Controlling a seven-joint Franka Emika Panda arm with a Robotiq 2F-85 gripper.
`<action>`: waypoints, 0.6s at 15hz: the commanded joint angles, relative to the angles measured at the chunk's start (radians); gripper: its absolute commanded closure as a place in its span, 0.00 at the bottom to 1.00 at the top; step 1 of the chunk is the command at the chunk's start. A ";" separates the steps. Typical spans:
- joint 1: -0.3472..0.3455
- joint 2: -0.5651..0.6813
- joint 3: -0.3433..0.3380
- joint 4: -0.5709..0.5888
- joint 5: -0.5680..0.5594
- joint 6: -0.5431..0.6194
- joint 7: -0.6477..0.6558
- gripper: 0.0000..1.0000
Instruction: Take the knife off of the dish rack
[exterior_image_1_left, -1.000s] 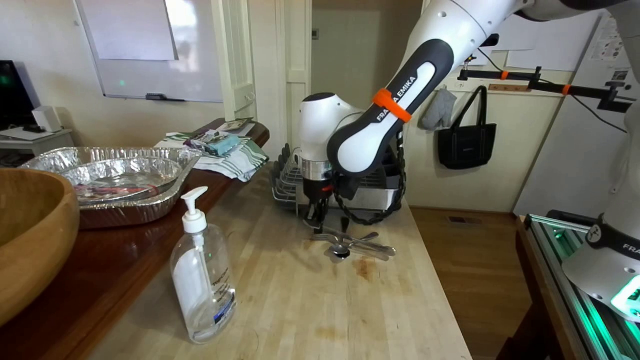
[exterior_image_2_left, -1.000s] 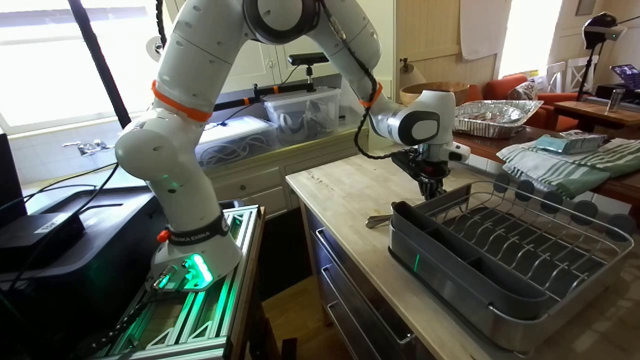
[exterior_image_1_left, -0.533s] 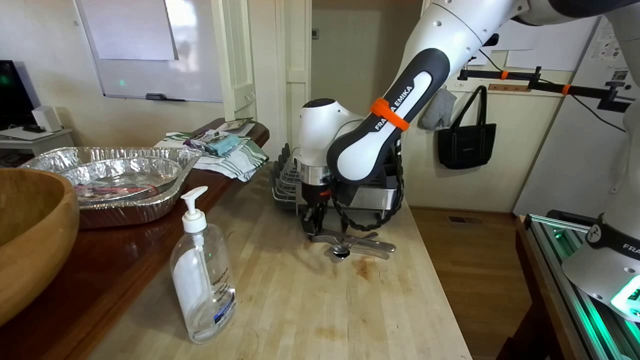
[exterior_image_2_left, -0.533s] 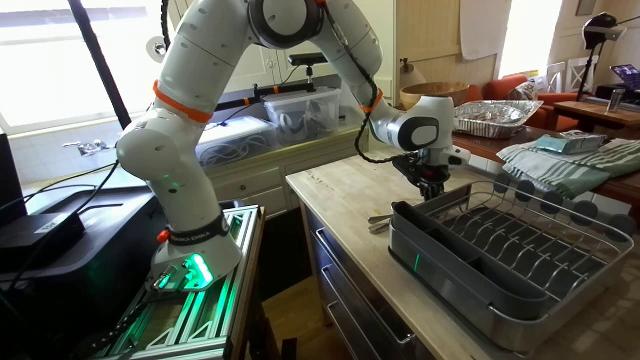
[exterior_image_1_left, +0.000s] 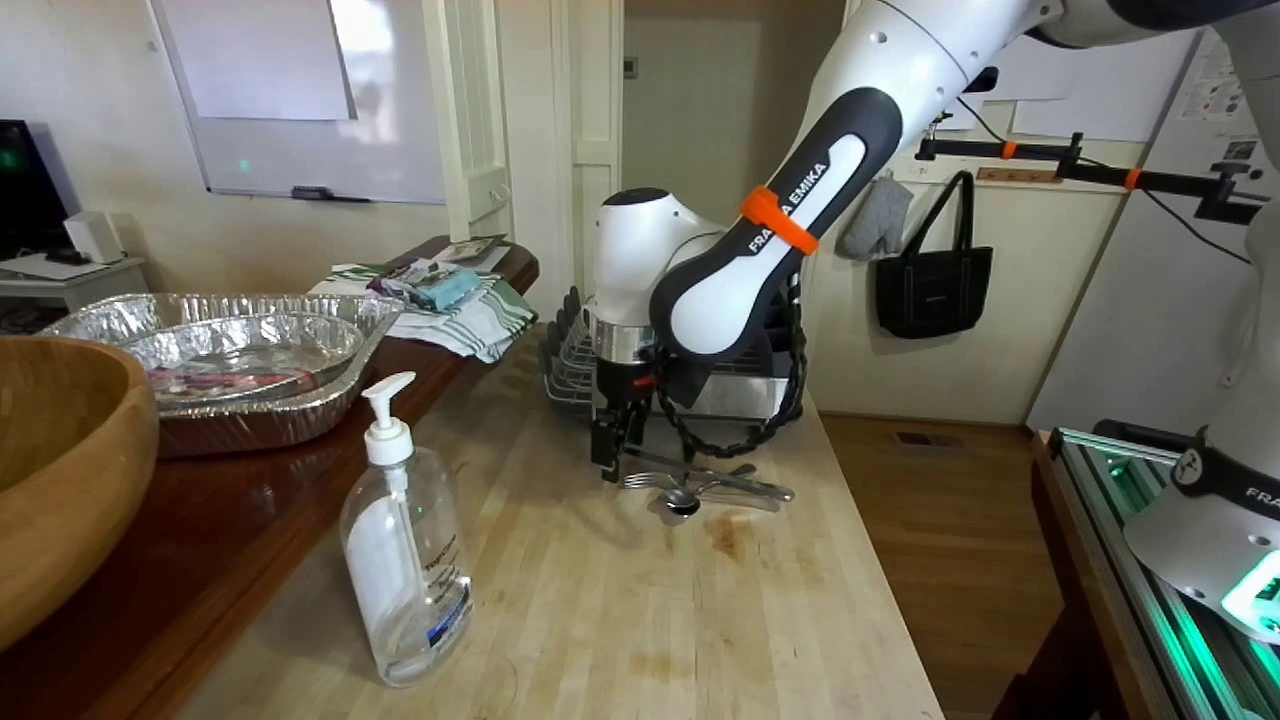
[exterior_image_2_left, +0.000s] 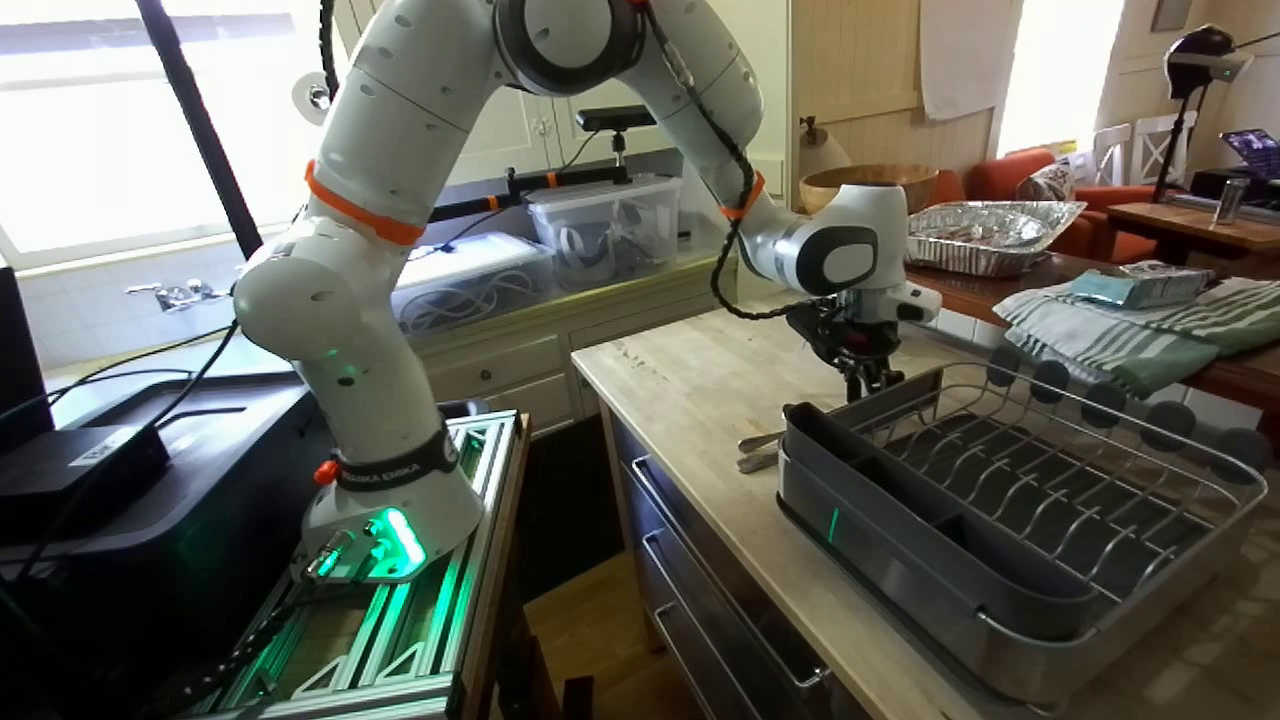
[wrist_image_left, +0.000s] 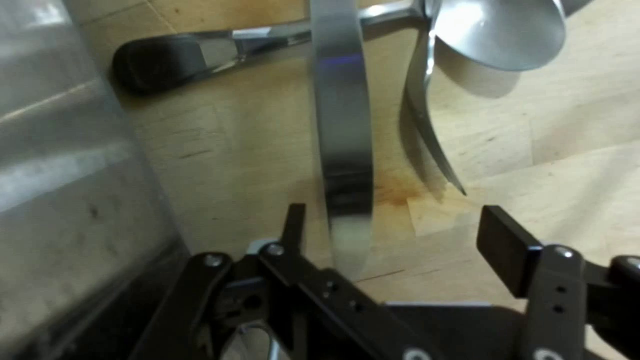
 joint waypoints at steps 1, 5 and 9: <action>0.007 -0.033 0.004 -0.019 0.022 0.002 0.021 0.00; 0.011 -0.074 0.008 -0.038 0.032 -0.015 0.041 0.00; 0.025 -0.143 -0.001 -0.072 0.036 -0.056 0.098 0.00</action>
